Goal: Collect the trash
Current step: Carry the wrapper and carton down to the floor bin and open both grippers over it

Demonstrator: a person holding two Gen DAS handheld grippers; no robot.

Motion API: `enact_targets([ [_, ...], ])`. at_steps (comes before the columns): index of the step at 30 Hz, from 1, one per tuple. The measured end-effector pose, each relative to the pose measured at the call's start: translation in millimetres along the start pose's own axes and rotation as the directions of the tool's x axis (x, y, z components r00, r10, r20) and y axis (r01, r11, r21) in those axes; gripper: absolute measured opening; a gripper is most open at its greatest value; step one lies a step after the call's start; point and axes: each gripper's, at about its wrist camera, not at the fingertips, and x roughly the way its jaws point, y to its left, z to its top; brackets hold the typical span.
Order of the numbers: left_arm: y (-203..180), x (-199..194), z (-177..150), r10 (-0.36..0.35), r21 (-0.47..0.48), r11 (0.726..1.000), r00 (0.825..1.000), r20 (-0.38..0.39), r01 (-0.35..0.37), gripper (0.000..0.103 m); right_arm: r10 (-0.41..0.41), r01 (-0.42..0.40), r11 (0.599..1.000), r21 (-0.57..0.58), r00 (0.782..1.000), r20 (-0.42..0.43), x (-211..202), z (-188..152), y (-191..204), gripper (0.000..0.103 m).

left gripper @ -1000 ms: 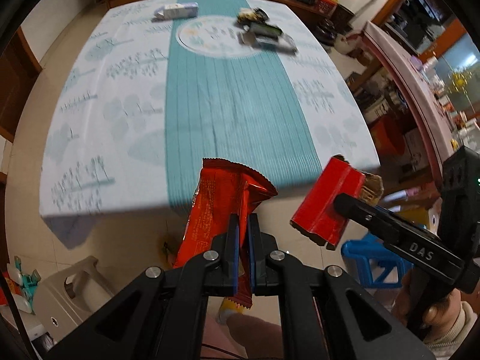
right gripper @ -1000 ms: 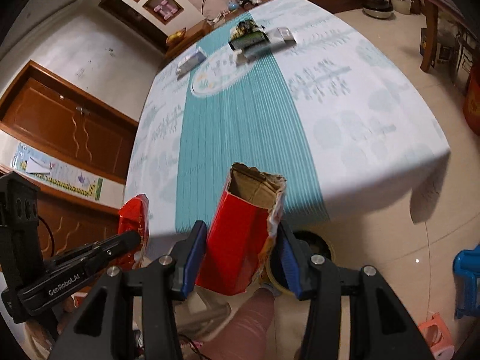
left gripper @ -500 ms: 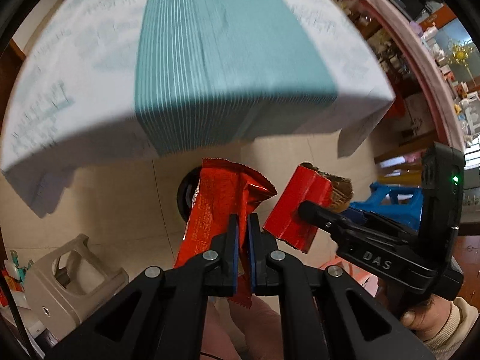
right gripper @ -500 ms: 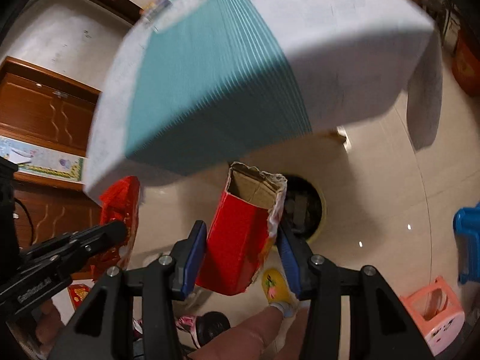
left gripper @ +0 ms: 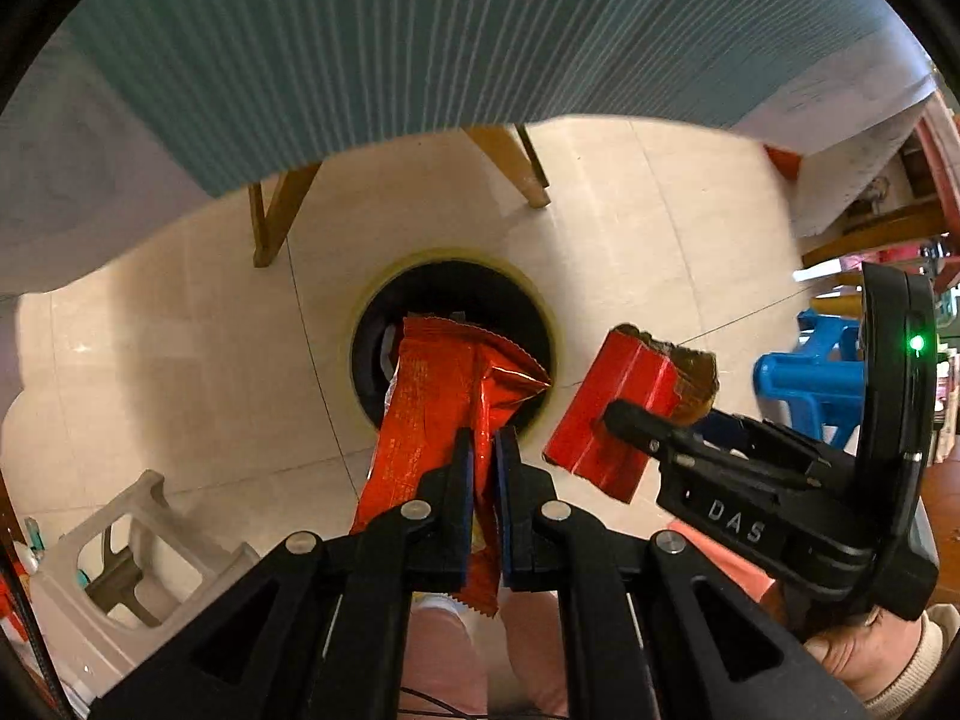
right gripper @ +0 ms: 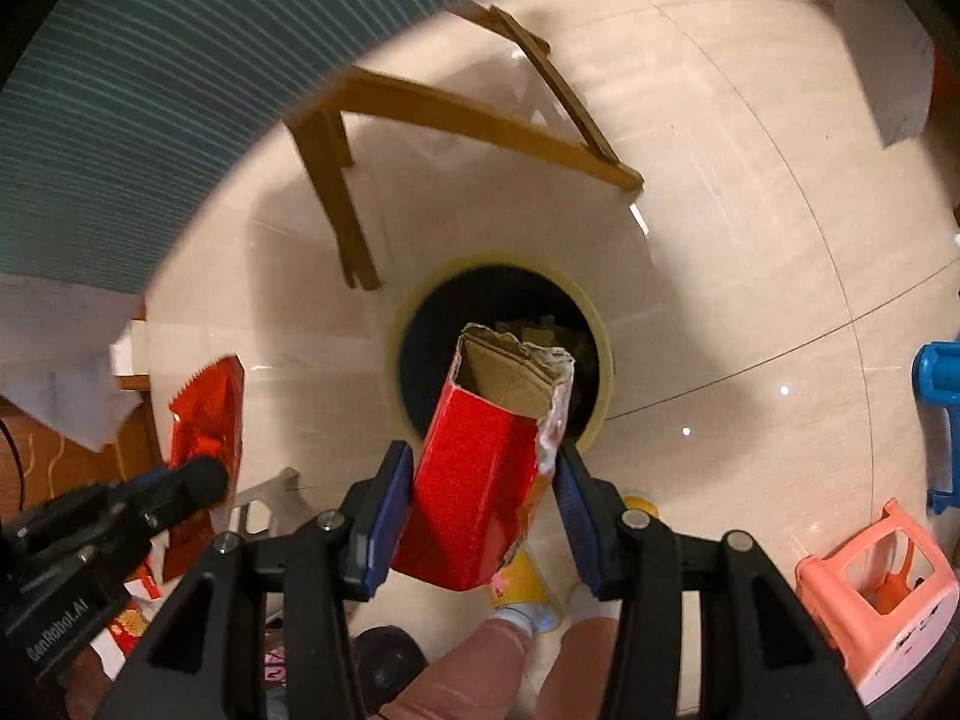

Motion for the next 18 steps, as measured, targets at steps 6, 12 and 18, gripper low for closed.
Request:
enact_targets([
  [6,4,42,11,0.020,-0.004,1.000,1.000,-0.005,-0.020,0.004,-0.006,0.006,1.000,0.005,1.000,-0.024,40,1,-9,0.048],
  [12,14,67,13,0.042,0.008,0.999,0.999,-0.003,-0.042,0.013,-0.005,0.005,1.000,-0.003,0.999,-0.045,66,9,-7,0.049],
  [18,21,69,14,0.063,-0.006,0.998,0.997,0.036,-0.063,0.065,-0.004,0.003,1.000,-0.025,0.998,-0.059,76,15,-2,0.052],
])
